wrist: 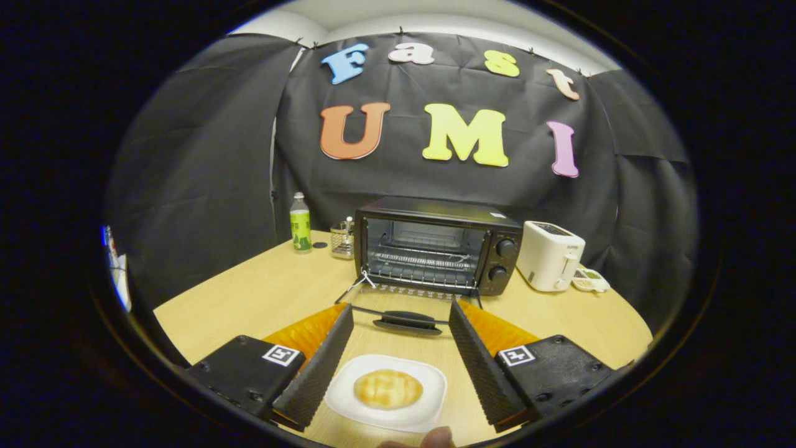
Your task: Open the toaster oven, put the food inside, and close the toaster oven door.
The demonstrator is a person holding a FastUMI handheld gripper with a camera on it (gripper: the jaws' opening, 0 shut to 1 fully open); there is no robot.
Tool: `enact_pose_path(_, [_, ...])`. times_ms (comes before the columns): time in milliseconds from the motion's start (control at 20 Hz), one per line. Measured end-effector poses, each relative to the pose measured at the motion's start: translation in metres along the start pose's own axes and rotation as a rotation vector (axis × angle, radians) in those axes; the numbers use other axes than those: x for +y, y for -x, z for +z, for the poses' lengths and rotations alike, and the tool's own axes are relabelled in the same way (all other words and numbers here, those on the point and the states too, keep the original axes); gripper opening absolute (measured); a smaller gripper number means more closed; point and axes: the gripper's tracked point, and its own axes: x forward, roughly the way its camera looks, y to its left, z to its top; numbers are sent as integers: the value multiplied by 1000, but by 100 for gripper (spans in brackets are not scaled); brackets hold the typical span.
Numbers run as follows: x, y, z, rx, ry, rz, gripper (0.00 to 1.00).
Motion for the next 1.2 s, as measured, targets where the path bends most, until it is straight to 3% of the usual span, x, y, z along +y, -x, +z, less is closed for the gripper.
enact_pose_path(450, [14, 13, -82, 115, -40, 1, 100])
enact_pose_path(1100, [13, -8, -130, 284, -129, -19, 100])
enact_pose_path(1200, [13, -9, -129, 293, -127, -24, 93])
